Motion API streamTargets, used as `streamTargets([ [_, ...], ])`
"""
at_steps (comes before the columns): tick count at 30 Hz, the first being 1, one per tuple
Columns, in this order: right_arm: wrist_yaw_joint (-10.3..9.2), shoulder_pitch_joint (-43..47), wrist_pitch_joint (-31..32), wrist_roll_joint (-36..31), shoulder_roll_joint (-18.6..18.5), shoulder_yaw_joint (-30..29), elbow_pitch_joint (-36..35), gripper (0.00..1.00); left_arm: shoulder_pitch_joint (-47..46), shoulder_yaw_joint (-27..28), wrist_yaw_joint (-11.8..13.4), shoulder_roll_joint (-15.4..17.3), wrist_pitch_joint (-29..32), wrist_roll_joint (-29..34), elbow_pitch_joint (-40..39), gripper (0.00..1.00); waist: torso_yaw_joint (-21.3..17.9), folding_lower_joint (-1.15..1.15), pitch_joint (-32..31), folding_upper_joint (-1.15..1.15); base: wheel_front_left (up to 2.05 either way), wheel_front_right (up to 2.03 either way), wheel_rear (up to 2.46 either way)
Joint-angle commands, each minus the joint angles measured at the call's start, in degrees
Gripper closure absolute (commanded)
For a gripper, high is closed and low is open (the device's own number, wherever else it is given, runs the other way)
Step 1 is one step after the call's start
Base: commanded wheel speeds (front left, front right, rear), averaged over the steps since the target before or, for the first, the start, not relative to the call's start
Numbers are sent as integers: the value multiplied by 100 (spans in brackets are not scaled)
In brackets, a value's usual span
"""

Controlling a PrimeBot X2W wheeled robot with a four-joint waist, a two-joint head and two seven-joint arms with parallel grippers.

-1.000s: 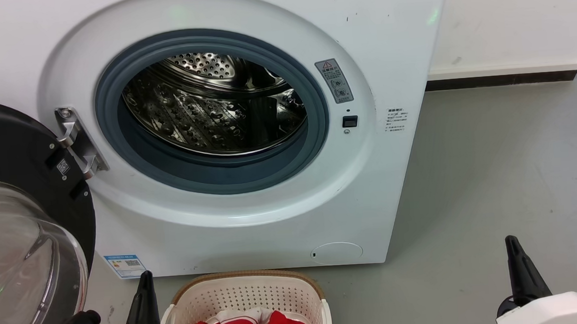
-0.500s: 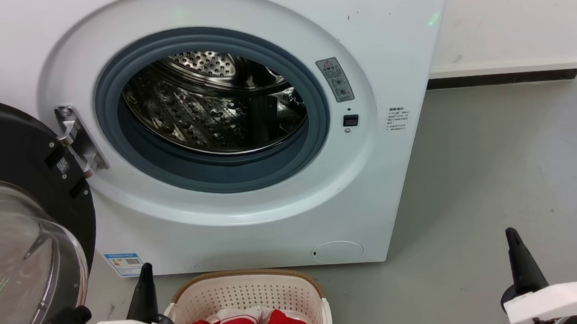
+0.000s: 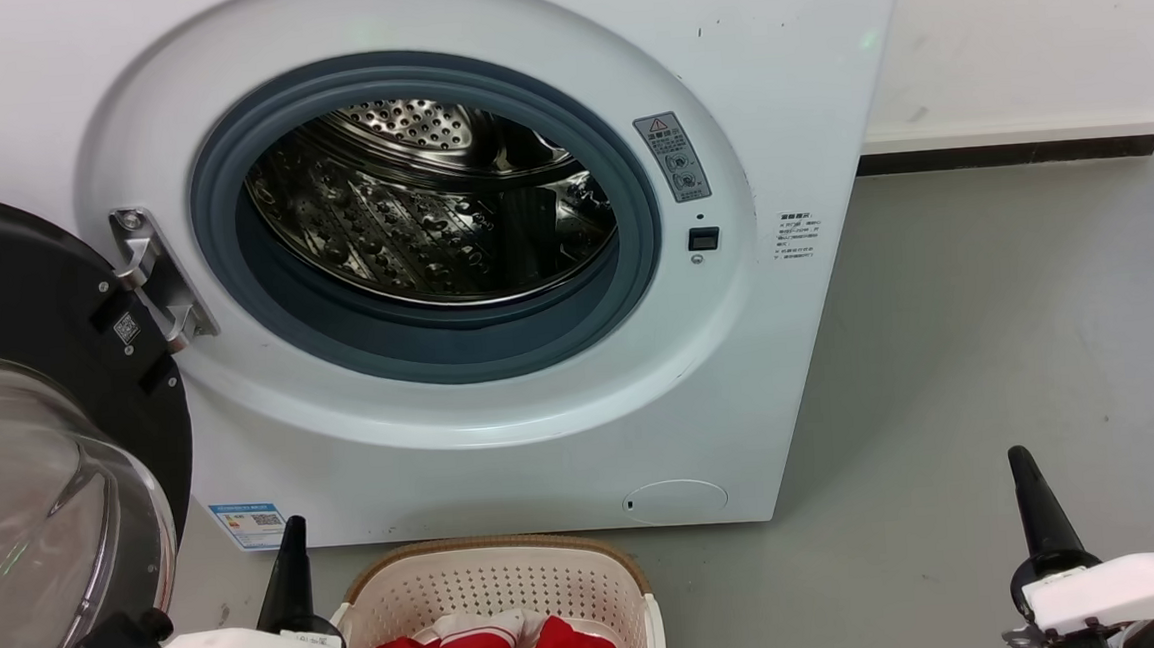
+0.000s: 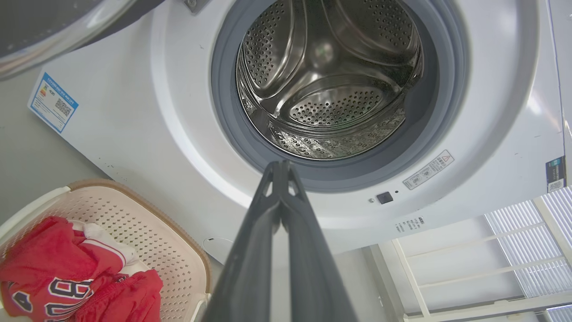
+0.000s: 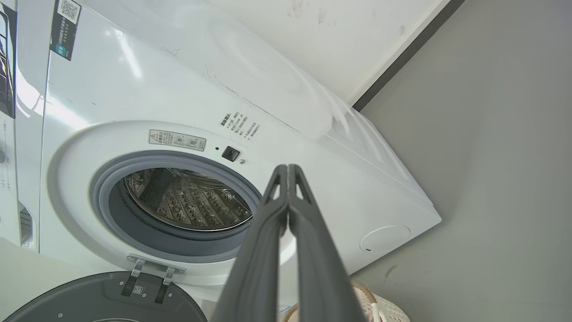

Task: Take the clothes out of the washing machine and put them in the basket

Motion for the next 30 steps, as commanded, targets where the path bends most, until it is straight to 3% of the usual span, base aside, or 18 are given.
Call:
streamTargets([
  [1, 0, -175, 22, 134, -21, -19, -26, 100, -154, 28, -27, 5, 28, -117, -43, 100, 1, -1, 1, 0, 0, 0, 0],
  [30, 0, -416, 450, 1929, -26, -73, 97, 100, -404, 108, -106, 2, 447, -1861, 80, 100, 24, -1, 53, 0, 0, 0, 0],
])
